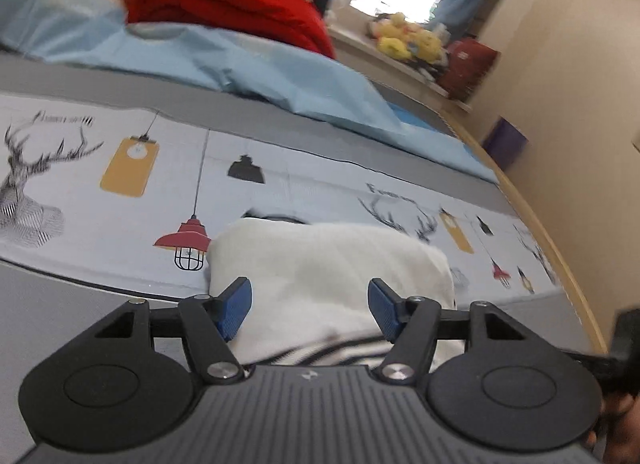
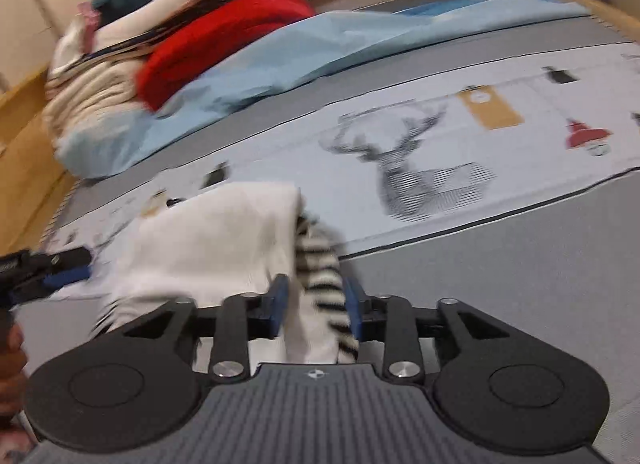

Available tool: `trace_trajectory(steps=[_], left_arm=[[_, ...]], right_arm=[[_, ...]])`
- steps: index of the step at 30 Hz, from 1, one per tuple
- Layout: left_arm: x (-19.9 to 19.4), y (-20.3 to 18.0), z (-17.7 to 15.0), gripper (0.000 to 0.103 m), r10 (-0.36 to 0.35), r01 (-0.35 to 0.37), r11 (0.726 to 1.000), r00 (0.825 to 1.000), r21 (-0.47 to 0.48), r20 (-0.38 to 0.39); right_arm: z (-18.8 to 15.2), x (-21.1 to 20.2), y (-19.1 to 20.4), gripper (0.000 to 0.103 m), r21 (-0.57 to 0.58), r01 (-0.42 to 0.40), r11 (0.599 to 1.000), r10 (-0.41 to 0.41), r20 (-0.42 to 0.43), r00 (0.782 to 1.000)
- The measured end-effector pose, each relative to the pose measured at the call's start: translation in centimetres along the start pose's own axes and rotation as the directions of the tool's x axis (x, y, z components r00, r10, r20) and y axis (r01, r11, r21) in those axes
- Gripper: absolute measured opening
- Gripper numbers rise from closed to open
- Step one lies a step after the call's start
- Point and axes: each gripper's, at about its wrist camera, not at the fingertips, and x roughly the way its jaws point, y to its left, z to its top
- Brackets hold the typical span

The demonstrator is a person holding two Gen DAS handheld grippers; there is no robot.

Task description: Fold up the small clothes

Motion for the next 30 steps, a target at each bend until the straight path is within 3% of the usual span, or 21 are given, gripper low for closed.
trace_trajectory(steps=[2,4,8,10,11,13,16,19,21,22,23,24,26,28,30], left_arm=[[-1.0,-0.4,-0.7,0.069,-0.026,0.028,0.999,0.999,0.034,-0.048],[-1.4,-0.8,-1.7,0.069,-0.032,0.041,0.996,0.993,0.076,-0.114],[-1.5,-2.7,-4.1,0.066,-0.041,0.080,0.977,0.979,0.195,-0.199],[-1.3,-3.4,-5.4,0.063,-0.024,0.078,0.970,0.973,0.230,-0.230],[-1.4,-3.8,-6.0,0.061,-0.006,0.068,0.966,0.970,0.248,-0.244],[-1.5,-4.1,-6.6,0.059,0.011,0.058,0.959,0.970,0.276,-0.244],[-2.0,-4.9,-6.9,0.059,-0.013,0.082,0.950,0.974,0.300,-0.226],[-1.1,-6.0,-7.7,0.054,-0.016,0.109,0.932,0.965,0.346,-0.261],[0.5,-7.0,-9.2,0.053,0.016,0.125,0.900,0.948,0.418,-0.318],[1.1,-7.6,-10.1,0.053,0.042,0.126,0.873,0.943,0.471,-0.331],[1.7,-8.2,-11.1,0.053,0.082,0.119,0.829,0.941,0.546,-0.330],[2.0,-8.8,-12.1,0.053,0.117,0.107,0.781,0.943,0.616,-0.313],[2.1,-9.3,-13.2,0.054,0.144,0.091,0.723,0.950,0.685,-0.279],[1.8,-9.5,-13.8,0.054,0.138,0.093,0.686,0.957,0.722,-0.255],[1.3,-9.2,-13.8,0.054,0.122,0.103,0.682,0.960,0.724,-0.251]], right_arm=[[-0.7,0.5,0.4,0.063,-0.029,-0.057,0.998,0.055,-0.087,0.995],[-1.4,1.4,0.7,0.063,-0.047,-0.077,0.996,0.068,-0.174,0.982],[-2.2,2.1,1.9,0.060,-0.094,-0.091,0.991,0.068,-0.218,0.973],[-2.7,2.7,2.6,0.033,-0.125,-0.092,0.988,0.056,-0.262,0.963],[-3.0,2.7,2.8,0.012,-0.145,-0.087,0.986,0.044,-0.274,0.961],[-3.1,2.0,3.2,0.008,-0.160,-0.097,0.982,0.055,-0.250,0.967],[-1.2,-1.5,1.7,0.007,-0.066,-0.142,0.988,0.135,-0.102,0.986],[0.5,-5.2,-0.7,0.006,0.022,-0.209,0.978,0.209,0.017,0.978],[0.4,-5.2,-1.3,0.006,-0.033,-0.128,0.991,0.127,-0.014,0.992],[0.1,-4.4,-1.9,0.006,-0.034,-0.072,0.997,0.070,-0.059,0.996],[-0.4,-3.1,-2.5,0.006,-0.019,-0.026,0.999,0.023,-0.125,0.992],[-1.1,-1.6,-3.2,0.006,-0.010,0.018,1.000,-0.020,-0.206,0.978],[-2.2,0.6,-3.5,0.000,-0.043,0.123,0.992,-0.130,-0.290,0.948],[-2.6,1.4,-3.4,0.001,-0.094,0.203,0.975,-0.222,-0.288,0.932],[-1.2,0.1,-3.1,0.004,-0.034,0.187,0.982,-0.190,-0.176,0.966]])
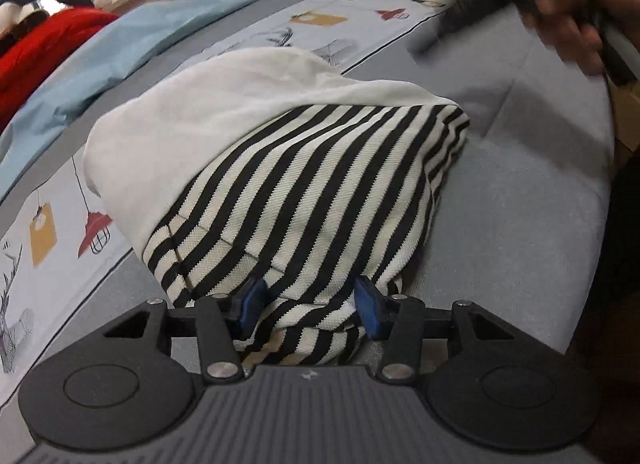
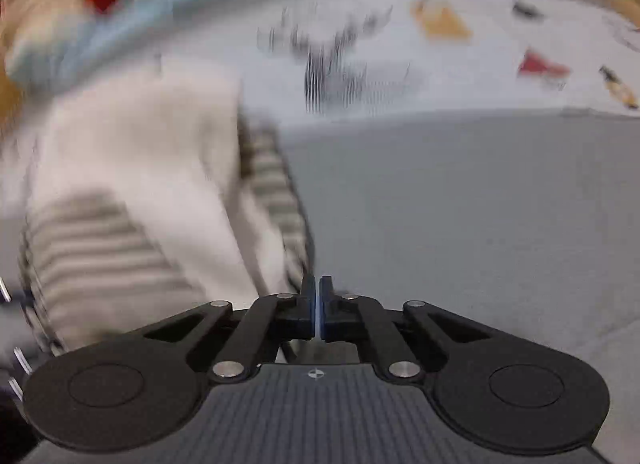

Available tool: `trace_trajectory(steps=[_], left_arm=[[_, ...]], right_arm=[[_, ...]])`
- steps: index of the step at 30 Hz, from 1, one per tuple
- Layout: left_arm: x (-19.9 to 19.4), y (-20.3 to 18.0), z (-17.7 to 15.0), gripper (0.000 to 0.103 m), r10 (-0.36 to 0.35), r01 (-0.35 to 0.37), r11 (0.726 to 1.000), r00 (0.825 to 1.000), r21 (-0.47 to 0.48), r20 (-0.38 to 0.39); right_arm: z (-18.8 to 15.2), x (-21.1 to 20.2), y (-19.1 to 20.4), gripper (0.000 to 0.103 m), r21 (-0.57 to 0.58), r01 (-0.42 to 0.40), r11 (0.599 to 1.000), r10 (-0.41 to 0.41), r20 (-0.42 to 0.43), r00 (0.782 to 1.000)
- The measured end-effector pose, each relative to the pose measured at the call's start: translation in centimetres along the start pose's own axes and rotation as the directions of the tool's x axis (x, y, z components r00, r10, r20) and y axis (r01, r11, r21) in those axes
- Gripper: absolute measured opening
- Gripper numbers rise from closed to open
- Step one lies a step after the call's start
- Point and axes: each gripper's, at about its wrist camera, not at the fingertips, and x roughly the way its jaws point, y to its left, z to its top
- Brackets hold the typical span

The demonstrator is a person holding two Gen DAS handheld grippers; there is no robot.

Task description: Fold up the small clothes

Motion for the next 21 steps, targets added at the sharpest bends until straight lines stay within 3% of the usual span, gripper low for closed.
trace_trajectory(steps=[2,4,6,7,9,11,12,14,15,16,17,19,21], left_arm=[[-0.9,1.6,0.1,0.054,-0.043,0.044,0.995,0.999,-0.089,0.013],[-2.1,3.0,0.5,0.054,-0.075,0.083,0.979,0.996,-0.184,0.050],[-3.5,4.6,0.6,0.056,-0.077,0.108,0.955,0.990,-0.276,0.120],[-3.8,5.5,0.7,0.056,-0.083,0.128,0.935,0.986,-0.330,0.148],[-3.5,7.0,0.9,0.056,-0.097,0.153,0.890,0.984,-0.431,0.148],[-2.2,8.3,0.6,0.056,-0.076,0.102,0.856,0.995,-0.507,0.071],[-1.6,9.0,0.4,0.057,-0.062,0.079,0.830,0.997,-0.552,0.049],[-1.2,10.7,0.1,0.068,-0.080,0.119,0.736,0.993,-0.667,0.089],[-0.9,11.5,-0.2,0.073,-0.094,0.156,0.671,0.988,-0.725,0.125],[-0.5,11.9,-0.4,0.077,-0.109,0.179,0.628,0.984,-0.757,0.142],[0.1,12.1,-0.5,0.077,-0.124,0.190,0.603,0.982,-0.775,0.144],[0.9,12.0,-0.2,0.080,-0.134,0.177,0.603,0.984,-0.778,0.120],[1.4,12.1,0.1,0.081,-0.121,0.158,0.611,0.987,-0.775,0.106]], right_arm=[[0.8,-2.9,0.9,0.004,-0.003,-0.109,0.994,0.108,0.173,0.979],[1.0,-4.5,2.3,0.008,-0.063,-0.209,0.976,0.218,0.240,0.946],[0.6,-3.9,4.4,0.032,-0.134,-0.332,0.934,0.352,0.168,0.921],[0.3,-3.1,5.5,0.037,-0.168,-0.361,0.917,0.381,0.109,0.918],[-0.9,-0.4,7.9,0.040,-0.287,-0.322,0.902,0.325,-0.040,0.945],[-2.3,2.3,8.9,0.042,-0.400,-0.181,0.899,0.135,-0.140,0.981],[-2.5,2.7,8.9,0.043,-0.417,-0.160,0.895,0.106,-0.149,0.983],[-1.6,2.1,8.5,0.043,-0.365,-0.182,0.913,0.144,-0.128,0.981],[-0.8,1.4,8.0,0.044,-0.315,-0.203,0.927,0.185,-0.086,0.979],[-0.1,0.9,7.5,0.045,-0.272,-0.215,0.938,0.212,-0.043,0.976],[0.6,0.4,6.8,0.046,-0.221,-0.217,0.951,0.224,0.007,0.975],[1.6,0.5,5.6,0.047,-0.145,-0.180,0.973,0.188,0.044,0.981],[1.7,1.4,5.0,0.047,-0.094,-0.117,0.989,0.120,0.024,0.993]])
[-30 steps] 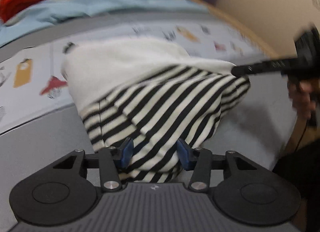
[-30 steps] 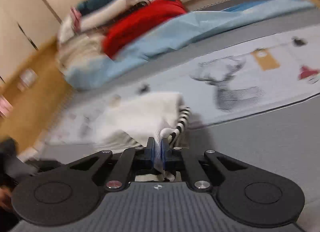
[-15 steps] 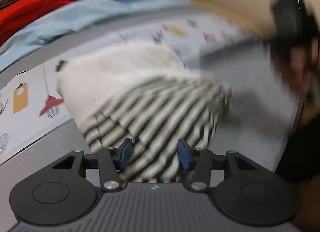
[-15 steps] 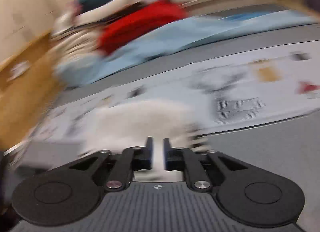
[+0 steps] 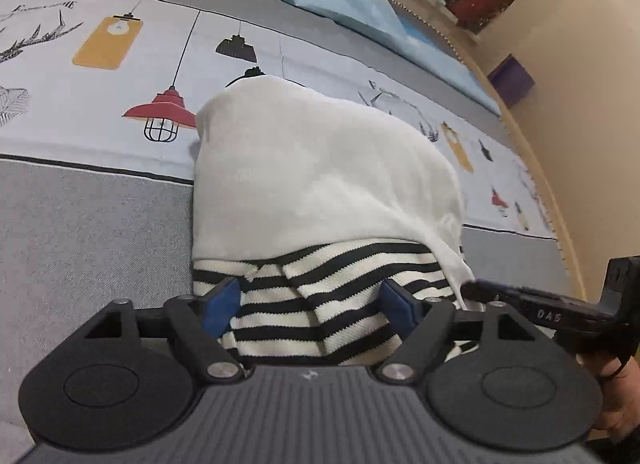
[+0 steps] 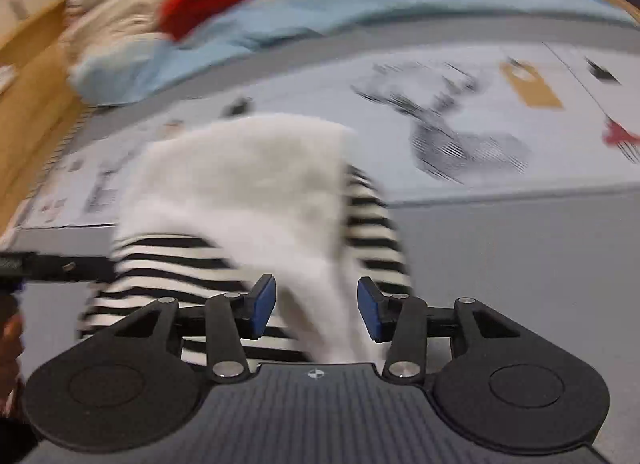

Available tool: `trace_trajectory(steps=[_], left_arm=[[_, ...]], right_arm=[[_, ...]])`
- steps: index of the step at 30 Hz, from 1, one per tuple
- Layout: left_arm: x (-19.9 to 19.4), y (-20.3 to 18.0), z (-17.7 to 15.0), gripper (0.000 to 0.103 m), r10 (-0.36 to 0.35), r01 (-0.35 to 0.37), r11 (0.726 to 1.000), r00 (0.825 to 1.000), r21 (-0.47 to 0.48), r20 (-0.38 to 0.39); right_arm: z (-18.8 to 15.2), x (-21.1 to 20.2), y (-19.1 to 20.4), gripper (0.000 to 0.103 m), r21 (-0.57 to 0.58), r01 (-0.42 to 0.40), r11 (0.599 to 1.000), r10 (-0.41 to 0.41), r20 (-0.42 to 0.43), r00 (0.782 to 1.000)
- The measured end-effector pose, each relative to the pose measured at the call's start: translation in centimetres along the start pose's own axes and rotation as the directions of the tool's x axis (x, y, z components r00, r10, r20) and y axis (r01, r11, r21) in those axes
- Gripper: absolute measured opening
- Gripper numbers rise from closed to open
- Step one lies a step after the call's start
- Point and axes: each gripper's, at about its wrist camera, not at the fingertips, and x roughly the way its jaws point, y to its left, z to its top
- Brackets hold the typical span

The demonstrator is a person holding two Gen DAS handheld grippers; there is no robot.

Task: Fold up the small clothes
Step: 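Release the bundle and lift both tools away from it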

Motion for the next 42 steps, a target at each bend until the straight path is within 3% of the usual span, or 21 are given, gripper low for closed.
trace_trajectory(steps=[2,5,8,12,13,14,15,18,21,24,26,28,29,31,32,33,34,37,38,41,42], left_arm=[[-0.4,0.6,0.3,0.081,0.054,-0.053,0.998,0.998,-0.036,0.024],[-0.7,2.6,0.8,0.081,0.062,-0.057,0.987,0.997,-0.147,0.036],[0.0,3.0,0.6,0.082,0.033,-0.034,0.987,0.999,-0.158,-0.011],[1.3,2.8,0.7,0.082,0.023,-0.027,0.991,0.999,-0.132,-0.033],[1.4,2.8,0.8,0.078,0.018,-0.022,0.991,0.999,-0.132,-0.029],[1.5,2.8,0.9,0.074,0.010,-0.013,0.992,1.000,-0.129,-0.024],[1.6,2.5,0.9,0.073,0.004,-0.006,0.993,1.000,-0.116,-0.020],[2.2,1.8,0.8,0.072,-0.001,0.001,1.000,1.000,-0.025,-0.008],[2.8,0.9,0.7,0.072,-0.004,0.004,0.997,1.000,0.074,0.000],[2.1,0.8,1.0,0.075,0.033,-0.033,0.998,0.999,0.055,0.005],[0.3,-0.1,1.1,0.073,0.060,-0.064,0.996,0.996,0.064,0.064],[-1.7,-1.5,0.7,0.073,0.060,-0.076,0.988,0.990,0.132,0.126],[-2.3,-2.5,0.2,0.073,0.063,-0.090,0.978,0.988,0.190,0.141],[-2.0,-4.0,-1.4,0.073,0.081,-0.109,0.942,0.992,0.317,0.100],[-1.0,-4.5,-2.6,0.076,0.130,-0.139,0.911,0.990,0.387,0.048],[-0.2,-4.9,-3.9,0.079,0.204,-0.199,0.871,0.978,0.450,0.039],[-0.1,-5.4,-4.6,0.082,0.243,-0.239,0.847,0.968,0.475,0.054],[-3.4,-7.2,-5.1,0.083,0.298,-0.323,0.845,0.946,0.426,0.127],[-5.0,-7.8,-5.5,0.086,0.293,-0.336,0.851,0.942,0.404,0.166],[-9.1,-9.5,-7.6,0.091,0.258,-0.341,0.865,0.931,0.367,0.256],[-10.1,-10.3,-8.4,0.091,0.253,-0.344,0.867,0.927,0.361,0.277]], right_arm=[[-0.5,1.1,-0.9,0.048,0.025,0.039,0.999,-0.038,-0.052,0.998],[-1.1,1.9,-1.8,0.050,0.051,0.071,0.996,-0.066,-0.092,0.994],[-1.4,2.4,-2.4,0.056,0.081,0.051,0.995,-0.043,-0.103,0.994],[-1.9,3.3,-2.9,0.056,0.129,0.016,0.992,0.002,-0.134,0.991],[-2.0,3.3,-3.0,0.053,0.138,0.004,0.990,0.015,-0.136,0.991],[-2.0,3.1,-3.2,0.037,0.144,-0.006,0.990,0.026,-0.135,0.990],[-1.8,3.2,-3.4,0.013,0.158,-0.032,0.987,0.054,-0.134,0.990],[-2.1,2.4,-3.0,0.007,0.154,-0.066,0.986,0.087,-0.140,0.986],[-2.7,1.5,-2.9,0.006,0.140,-0.078,0.987,0.102,-0.174,0.979],[-3.2,0.6,-3.2,0.006,0.157,-0.047,0.987,0.077,-0.194,0.978],[-3.2,-0.1,-3.1,0.008,0.156,-0.027,0.987,0.055,-0.179,0.982],[-2.8,-1.0,-2.9,0.011,0.151,-0.037,0.988,0.057,-0.135,0.989],[-2.5,-1.7,-2.7,0.011,0.146,-0.043,0.988,0.057,-0.093,0.994],[-2.1,-2.5,-2.6,0.012,0.142,-0.060,0.988,0.067,-0.040,0.997],[-2.1,-2.7,-2.4,0.018,0.128,-0.064,0.990,0.068,-0.025,0.997],[-2.2,-2.4,-2.2,0.025,0.104,-0.055,0.993,0.059,-0.036,0.998],[-2.4,-1.8,-2.0,0.025,0.071,-0.025,0.997,0.030,-0.064,0.998],[-3.9,-0.8,-1.8,0.025,-0.002,0.226,0.974,-0.224,-0.142,0.964],[-4.0,-1.6,-2.0,0.026,0.020,0.262,0.965,-0.258,-0.125,0.958],[-3.9,-6.2,-1.2,0.027,0.057,0.238,0.970,-0.238,0.007,0.971],[-4.0,-8.2,-0.3,0.036,0.031,0.230,0.973,-0.232,0.070,0.970]])
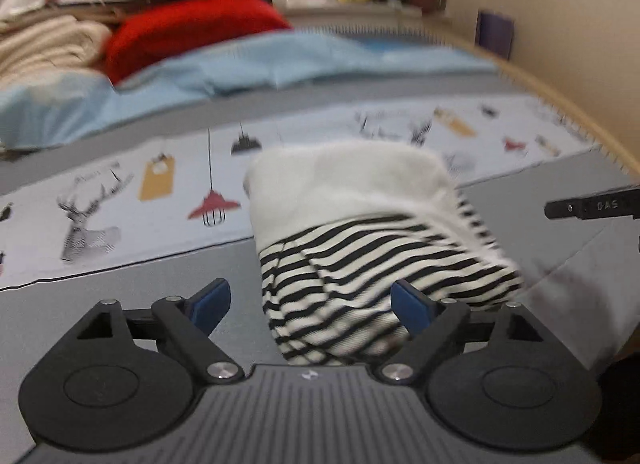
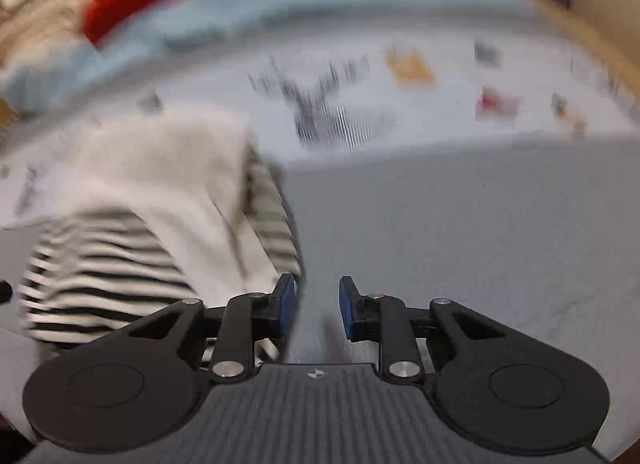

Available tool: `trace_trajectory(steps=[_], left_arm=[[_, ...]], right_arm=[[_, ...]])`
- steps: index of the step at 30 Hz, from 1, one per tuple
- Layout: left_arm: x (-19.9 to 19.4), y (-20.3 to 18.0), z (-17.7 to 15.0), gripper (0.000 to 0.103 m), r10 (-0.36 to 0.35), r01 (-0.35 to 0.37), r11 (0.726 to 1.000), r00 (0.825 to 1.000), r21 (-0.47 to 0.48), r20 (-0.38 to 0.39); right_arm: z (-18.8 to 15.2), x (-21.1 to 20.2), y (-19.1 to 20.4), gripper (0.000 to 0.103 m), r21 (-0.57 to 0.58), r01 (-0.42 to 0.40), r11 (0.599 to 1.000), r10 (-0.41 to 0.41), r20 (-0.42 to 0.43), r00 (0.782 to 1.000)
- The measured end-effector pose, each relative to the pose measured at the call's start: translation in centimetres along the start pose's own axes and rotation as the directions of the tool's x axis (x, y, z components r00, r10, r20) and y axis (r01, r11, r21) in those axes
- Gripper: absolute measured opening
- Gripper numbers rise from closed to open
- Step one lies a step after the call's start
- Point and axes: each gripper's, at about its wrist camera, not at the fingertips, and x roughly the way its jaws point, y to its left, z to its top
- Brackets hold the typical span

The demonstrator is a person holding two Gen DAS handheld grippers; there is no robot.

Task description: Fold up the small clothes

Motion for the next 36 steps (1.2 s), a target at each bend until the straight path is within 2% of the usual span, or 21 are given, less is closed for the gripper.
trace_trajectory(steps=[1,3,6,8,10,14,17,22,30,36], left_arm=[[-1.4,-0.3,-0.5,0.091,0.006,-0.006,1.000,1.000,-0.007,0.019],[-4.1,-1.4,-1.3,0.092,0.028,-0.026,0.999,0.998,-0.026,0.063],[-7.8,-2.7,-3.3,0.093,0.075,-0.062,0.994,0.987,-0.089,0.142],[-9.5,-3.3,-4.8,0.093,0.082,-0.059,0.989,0.982,-0.136,0.169],[-10.0,-3.8,-6.1,0.096,0.084,-0.059,0.984,0.985,-0.165,0.149],[-10.4,-4.4,-7.0,0.097,0.112,-0.091,0.984,0.984,-0.156,0.136],[-9.9,-4.3,-7.2,0.103,0.112,-0.093,0.980,0.988,-0.174,0.104],[-8.8,-3.8,-7.2,0.103,0.114,-0.098,0.961,0.992,-0.259,0.050],[-8.1,-3.9,-7.2,0.103,0.124,-0.110,0.956,0.992,-0.273,0.035],[-7.5,-4.5,-7.1,0.103,0.103,-0.093,0.960,0.994,-0.265,0.026]], right_arm=[[-0.2,-1.9,0.4,0.044,-0.025,-0.008,1.000,0.009,0.050,0.999],[-1.0,-5.9,1.3,0.069,-0.075,-0.030,0.997,0.040,0.140,0.989],[-3.5,-10.5,2.4,0.081,-0.121,-0.020,0.992,0.047,0.227,0.973],[-5.2,-12.4,2.9,0.081,-0.123,0.019,0.992,0.015,0.265,0.964],[-6.4,-13.8,3.6,0.082,-0.085,0.049,0.995,-0.023,0.286,0.958],[-8.5,-15.1,5.9,0.084,-0.097,0.069,0.993,-0.035,0.310,0.950],[-9.6,-15.1,7.1,0.084,-0.106,0.058,0.993,-0.024,0.296,0.955],[-10.4,-14.1,8.2,0.084,-0.068,0.008,0.998,0.007,0.218,0.976],[-11.2,-13.3,9.6,0.085,-0.134,0.014,0.991,0.014,0.199,0.980],[-11.0,-12.4,9.5,0.085,-0.113,0.003,0.994,0.016,0.167,0.986]])
